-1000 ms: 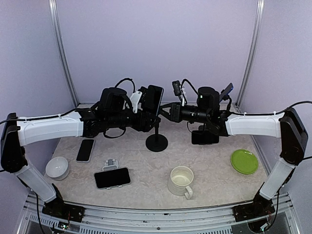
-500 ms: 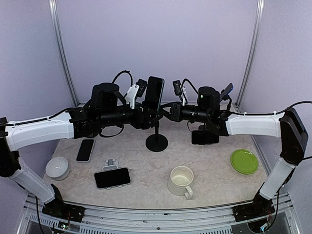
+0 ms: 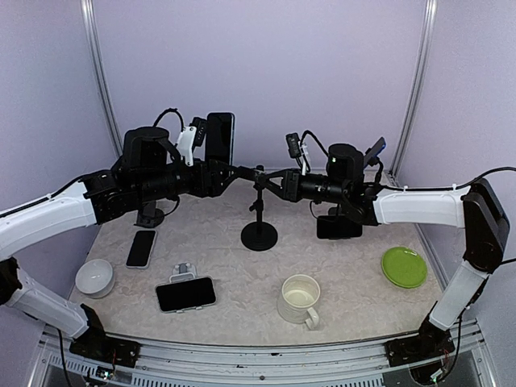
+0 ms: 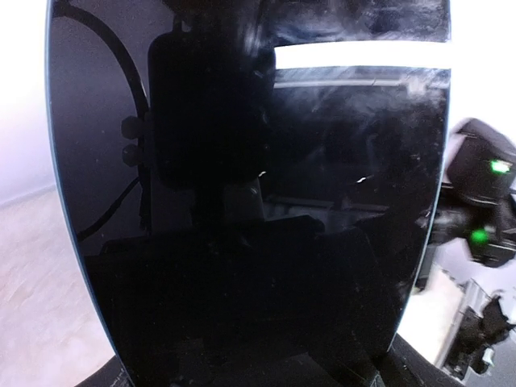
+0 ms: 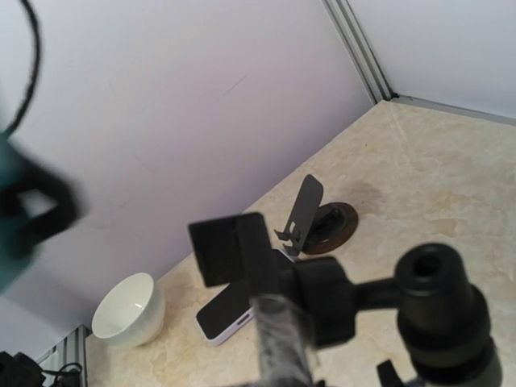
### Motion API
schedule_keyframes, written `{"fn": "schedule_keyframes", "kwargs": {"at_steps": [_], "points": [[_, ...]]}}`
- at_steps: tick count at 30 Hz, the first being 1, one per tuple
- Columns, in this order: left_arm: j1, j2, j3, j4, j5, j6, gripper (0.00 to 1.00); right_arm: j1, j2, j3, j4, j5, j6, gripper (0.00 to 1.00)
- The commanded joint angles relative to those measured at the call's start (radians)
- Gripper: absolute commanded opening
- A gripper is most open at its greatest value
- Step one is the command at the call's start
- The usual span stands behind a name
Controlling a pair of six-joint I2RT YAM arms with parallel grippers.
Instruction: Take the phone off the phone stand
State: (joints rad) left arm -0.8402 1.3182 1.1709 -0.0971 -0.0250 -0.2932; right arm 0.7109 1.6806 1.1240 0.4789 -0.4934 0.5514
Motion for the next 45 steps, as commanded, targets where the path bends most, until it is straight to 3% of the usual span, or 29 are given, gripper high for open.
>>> {"fn": "schedule_keyframes", "kwargs": {"at_steps": [1, 5, 11, 21, 33, 45], "points": [[0.109, -0.039, -0.014, -0.116, -0.116, -0.111, 0.49, -0.007, -0.008, -0.022, -0.02, -0.006, 0.038, 0.0], [0.204, -0.064, -0.079, -0.186, -0.12, -0.172, 0.49, -0.007, -0.012, -0.023, -0.022, -0.007, 0.035, 0.0], [0.245, -0.048, -0.138, -0.308, -0.183, -0.18, 0.5, -0.008, -0.003, -0.026, -0.009, -0.02, 0.038, 0.0], [0.297, -0.014, -0.27, -0.277, -0.152, -0.167, 0.51, -0.01, -0.009, -0.046, 0.004, -0.026, 0.038, 0.0], [0.302, 0.176, -0.299, -0.258, -0.085, -0.161, 0.56, -0.017, -0.016, -0.059, 0.01, -0.029, 0.037, 0.0], [0.257, 0.237, -0.334, -0.263, -0.094, -0.209, 0.64, -0.027, -0.018, -0.077, 0.023, -0.03, 0.047, 0.0]]}}
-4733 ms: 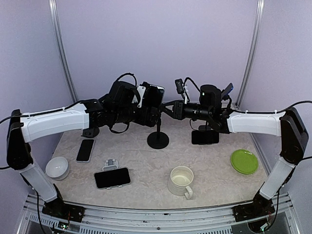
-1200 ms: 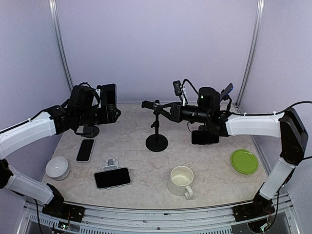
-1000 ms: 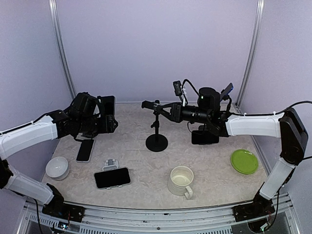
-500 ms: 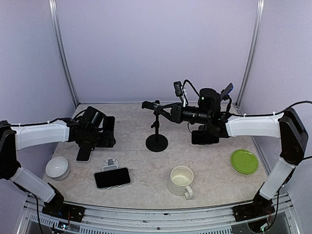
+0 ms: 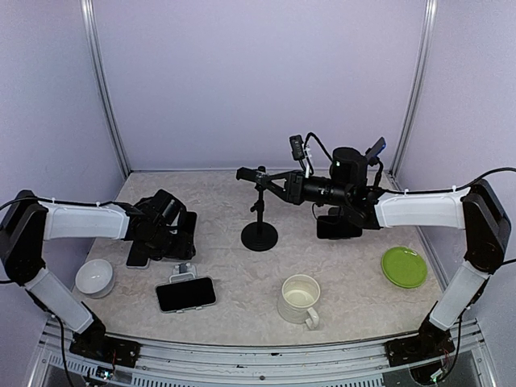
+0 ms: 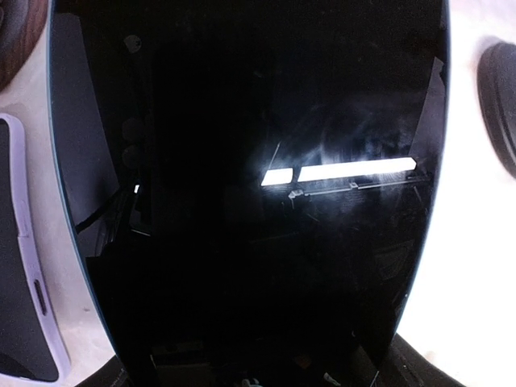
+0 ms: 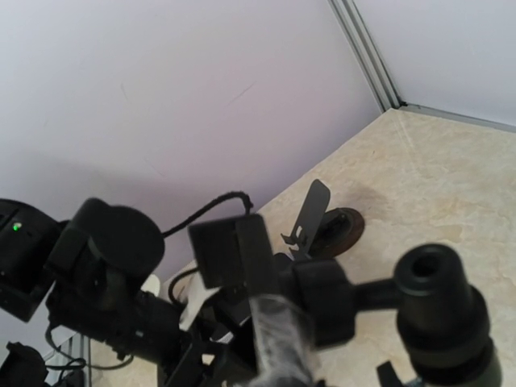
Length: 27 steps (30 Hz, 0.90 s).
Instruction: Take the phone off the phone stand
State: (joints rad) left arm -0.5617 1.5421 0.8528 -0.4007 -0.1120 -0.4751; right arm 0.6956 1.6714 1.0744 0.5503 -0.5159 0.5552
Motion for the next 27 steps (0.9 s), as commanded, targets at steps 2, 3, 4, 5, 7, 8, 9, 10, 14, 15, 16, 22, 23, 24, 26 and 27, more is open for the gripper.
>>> {"fn": "schedule_keyframes", "kwargs": {"at_steps": [2, 3, 4, 5, 7, 8, 9, 10, 14, 15, 16, 22, 23, 24, 26, 27], "points": [[-0.026, 0.025, -0.026, 0.041, -0.01, -0.032, 0.64, -0.013, -0.01, -0.029, -0.045, -0.009, 0.044, 0.0], [-0.028, 0.032, -0.027, 0.041, -0.014, -0.035, 0.64, -0.013, -0.009, -0.03, -0.042, -0.011, 0.046, 0.0], [-0.03, 0.037, -0.03, 0.039, -0.022, -0.04, 0.64, -0.013, -0.008, -0.031, -0.041, -0.012, 0.047, 0.0], [-0.032, 0.04, -0.032, 0.04, -0.029, -0.044, 0.65, -0.014, -0.009, -0.031, -0.039, -0.013, 0.047, 0.0], [-0.034, 0.045, -0.037, 0.043, -0.033, -0.051, 0.65, -0.013, -0.009, -0.034, -0.038, -0.013, 0.046, 0.0], [-0.035, 0.047, -0.04, 0.047, -0.035, -0.053, 0.65, -0.013, -0.012, -0.035, -0.038, -0.012, 0.047, 0.0], [-0.036, 0.05, -0.042, 0.049, -0.038, -0.054, 0.66, -0.014, -0.013, -0.037, -0.038, -0.011, 0.046, 0.0], [-0.035, 0.053, -0.044, 0.047, -0.044, -0.054, 0.68, -0.014, -0.015, -0.038, -0.039, -0.009, 0.045, 0.0], [-0.035, 0.06, -0.047, 0.036, -0.081, -0.052, 0.72, -0.015, -0.02, -0.042, -0.042, -0.006, 0.039, 0.0], [-0.035, 0.059, -0.047, 0.033, -0.092, -0.051, 0.73, -0.015, -0.021, -0.041, -0.043, -0.006, 0.039, 0.0], [-0.033, 0.057, -0.045, 0.031, -0.102, -0.05, 0.73, -0.015, -0.021, -0.041, -0.043, -0.006, 0.039, 0.0], [-0.013, 0.073, -0.033, 0.033, -0.102, -0.029, 0.74, -0.015, -0.018, -0.043, -0.037, -0.01, 0.043, 0.0], [-0.012, 0.078, -0.032, 0.031, -0.099, -0.024, 0.75, -0.015, -0.019, -0.044, -0.038, -0.009, 0.042, 0.0], [-0.012, 0.083, -0.033, 0.032, -0.095, -0.022, 0.76, -0.015, -0.02, -0.044, -0.039, -0.008, 0.042, 0.0], [-0.008, 0.087, -0.04, 0.036, -0.083, -0.015, 0.77, -0.015, -0.023, -0.044, -0.042, -0.006, 0.039, 0.0], [-0.008, 0.087, -0.044, 0.039, -0.08, -0.014, 0.77, -0.015, -0.023, -0.045, -0.044, -0.004, 0.038, 0.0]]}}
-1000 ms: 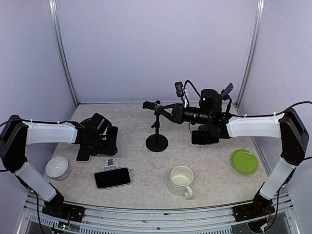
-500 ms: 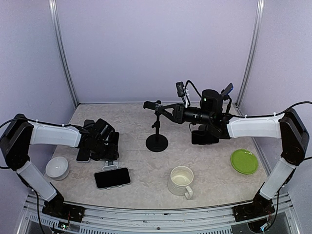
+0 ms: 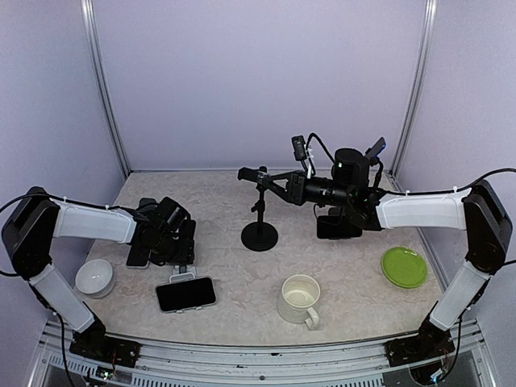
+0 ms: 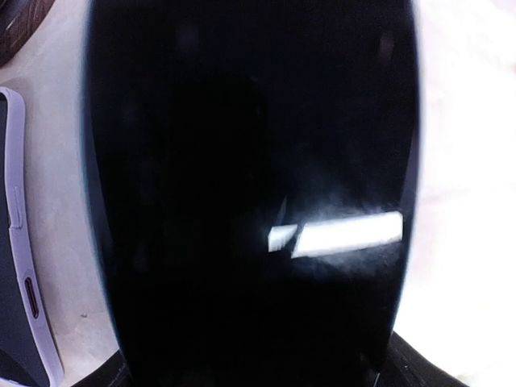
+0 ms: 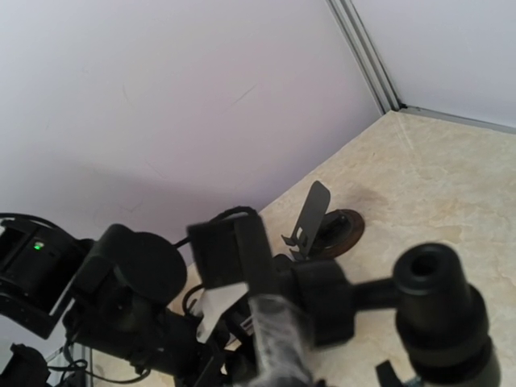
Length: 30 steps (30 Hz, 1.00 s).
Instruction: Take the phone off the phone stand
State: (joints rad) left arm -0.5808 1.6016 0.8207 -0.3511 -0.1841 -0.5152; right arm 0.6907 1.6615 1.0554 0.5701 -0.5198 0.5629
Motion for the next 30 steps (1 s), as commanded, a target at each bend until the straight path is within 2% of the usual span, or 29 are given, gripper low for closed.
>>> {"fn": "schedule_keyframes", "kwargs": {"at_steps": [1, 11, 21, 30], "points": [[0.011, 0.027, -0.015, -0.008, -0.007, 0.028, 0.77, -0.01, -0.013, -0.025, -0.063, 0.0, 0.03, 0.0], [-0.008, -0.011, -0.04, -0.021, 0.024, 0.037, 0.68, -0.01, -0.012, -0.023, -0.067, -0.002, 0.029, 0.0], [0.014, -0.046, -0.045, -0.039, -0.006, 0.025, 0.94, -0.01, -0.012, -0.023, -0.068, -0.002, 0.031, 0.0], [0.008, -0.066, -0.025, -0.024, 0.005, 0.04, 0.99, -0.01, -0.013, -0.022, -0.071, -0.002, 0.028, 0.0]]}}
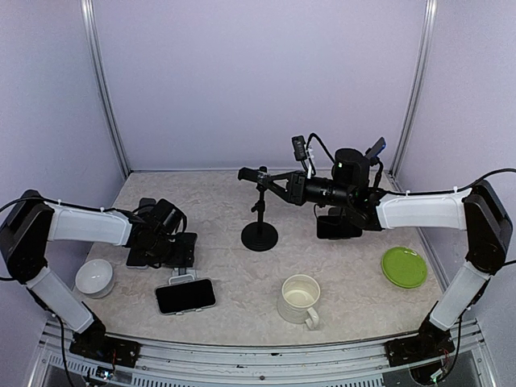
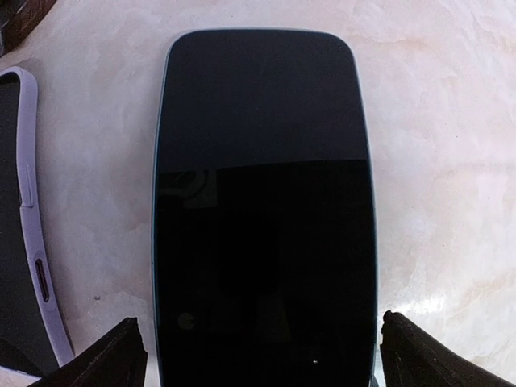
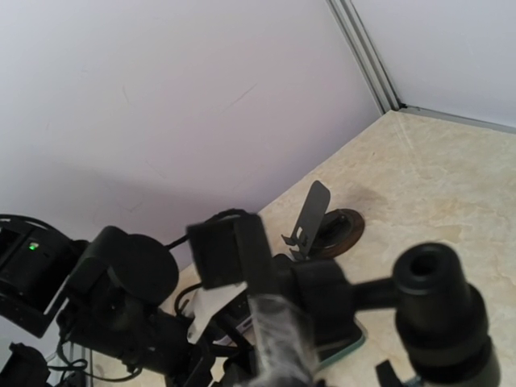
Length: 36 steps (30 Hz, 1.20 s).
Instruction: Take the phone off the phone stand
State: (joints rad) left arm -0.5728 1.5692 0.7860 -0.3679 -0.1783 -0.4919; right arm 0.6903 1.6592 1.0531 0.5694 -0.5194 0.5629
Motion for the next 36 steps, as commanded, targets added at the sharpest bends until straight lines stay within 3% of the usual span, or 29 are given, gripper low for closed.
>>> {"fn": "schedule_keyframes", "kwargs": {"at_steps": [1, 15, 21, 25, 31, 36], "points": [[0.002, -0.035, 0.012, -0.007, -0.008, 0.018, 0.98, -0.009, -0.009, -0.02, -0.069, -0.003, 0.029, 0.0], [0.03, 0.1, 0.08, 0.042, -0.006, 0.059, 0.89, -0.01, -0.007, -0.014, -0.081, -0.001, 0.023, 0.0], [0.037, 0.162, 0.132, 0.051, -0.015, 0.073, 0.74, -0.011, -0.003, -0.013, -0.082, -0.001, 0.023, 0.0], [0.046, 0.197, 0.158, 0.065, -0.018, 0.073, 0.69, -0.011, 0.001, -0.011, -0.081, -0.004, 0.023, 0.0], [0.05, 0.218, 0.161, 0.086, -0.036, 0.068, 0.67, -0.014, 0.0, -0.014, -0.081, -0.006, 0.021, 0.0], [0.021, 0.194, 0.07, 0.13, -0.04, 0.03, 0.66, -0.017, -0.004, -0.022, -0.078, -0.005, 0.022, 0.0]]}}
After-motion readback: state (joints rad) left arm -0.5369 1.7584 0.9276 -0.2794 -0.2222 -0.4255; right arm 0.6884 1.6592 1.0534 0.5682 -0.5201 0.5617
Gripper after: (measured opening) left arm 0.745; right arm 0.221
